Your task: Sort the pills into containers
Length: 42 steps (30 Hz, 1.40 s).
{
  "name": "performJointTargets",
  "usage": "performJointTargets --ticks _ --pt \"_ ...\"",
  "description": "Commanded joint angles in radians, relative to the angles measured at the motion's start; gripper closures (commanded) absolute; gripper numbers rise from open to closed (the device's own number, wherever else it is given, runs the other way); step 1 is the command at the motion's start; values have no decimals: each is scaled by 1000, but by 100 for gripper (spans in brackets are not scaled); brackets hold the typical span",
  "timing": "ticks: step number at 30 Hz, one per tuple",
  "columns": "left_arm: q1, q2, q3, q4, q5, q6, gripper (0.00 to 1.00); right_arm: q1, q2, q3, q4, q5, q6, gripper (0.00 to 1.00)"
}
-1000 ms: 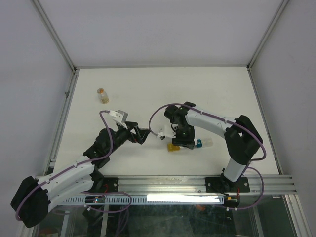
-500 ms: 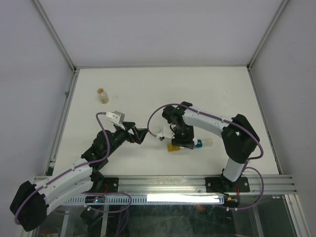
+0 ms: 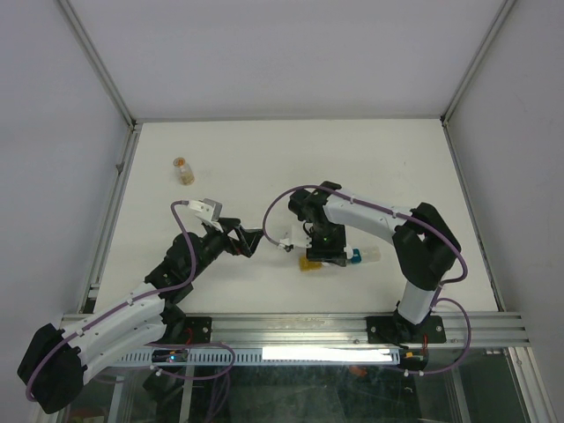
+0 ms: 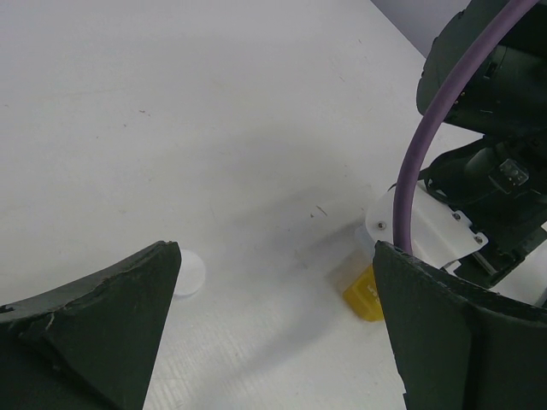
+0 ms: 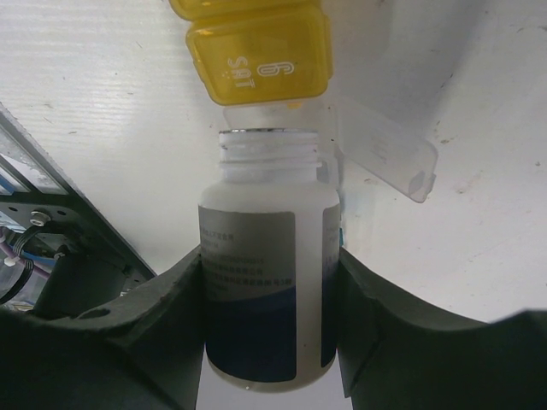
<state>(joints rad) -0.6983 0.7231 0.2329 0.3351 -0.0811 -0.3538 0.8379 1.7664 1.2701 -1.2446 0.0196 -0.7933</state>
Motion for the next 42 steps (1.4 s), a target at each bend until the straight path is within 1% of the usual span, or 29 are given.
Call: performJointTargets --ticks 1,3,6,8,11,13,16,18,20,23,25,28,30,32,33,35,37,38,39,40,41,42 --pt "7 -20 -4 32 -11 12 1 7 -10 48 -30 32 10 100" --pt "7 -19 -3 31 -9 12 1 12 3 34 -36 13 8 100" --pt "7 -24 -4 26 -11 12 1 17 -7 23 -23 49 6 100" --pt "7 -27 -4 27 -11 10 1 15 -13 41 -38 4 -2 100" --pt "7 -27 -4 27 -8 10 1 14 -10 40 -33 25 1 100" --pt "7 -28 -4 25 -8 10 1 14 -14 46 -34 -1 -1 100" --pt "7 -32 -4 24 -7 10 1 7 -11 36 -23 22 5 100" --pt "7 -37 -5 21 -8 10 1 5 -19 43 -28 -4 1 100" --pt "7 -40 -7 22 -10 9 1 -1 -22 37 -14 20 2 100" --pt "8 -40 -7 19 -10 9 1 -4 -26 48 -27 -16 3 100" --pt "7 -39 -9 22 -10 9 1 -10 -24 27 -4 26 -1 100" --pt "7 -38 -7 18 -9 9 1 -13 -26 44 -22 -20 2 100" --pt "8 -38 -7 19 -11 9 1 -24 -32 22 12 32 -2 100" --pt "7 -38 -6 18 -7 10 1 -25 -23 47 -28 -11 4 100" --pt "8 -37 -7 18 -9 9 1 -24 -38 37 -6 -14 1 100" --pt "7 -32 -6 22 -10 10 1 -30 -39 21 12 46 -2 100" --pt "7 -28 -2 19 -5 12 1 -32 -29 41 -18 -15 3 100" --pt "6 -27 -2 19 -7 12 1 -32 -42 19 13 -4 -4 99" --pt "7 -25 -3 19 -9 12 1 -35 -43 1 33 41 -6 99" --pt "8 -26 -2 18 -8 12 1 -37 -31 14 8 51 2 100" --pt "7 -29 -1 16 -8 12 1 -35 -31 34 -17 -7 7 99" --pt "7 -30 -3 16 -9 12 1 -34 -47 29 -2 -9 5 99"
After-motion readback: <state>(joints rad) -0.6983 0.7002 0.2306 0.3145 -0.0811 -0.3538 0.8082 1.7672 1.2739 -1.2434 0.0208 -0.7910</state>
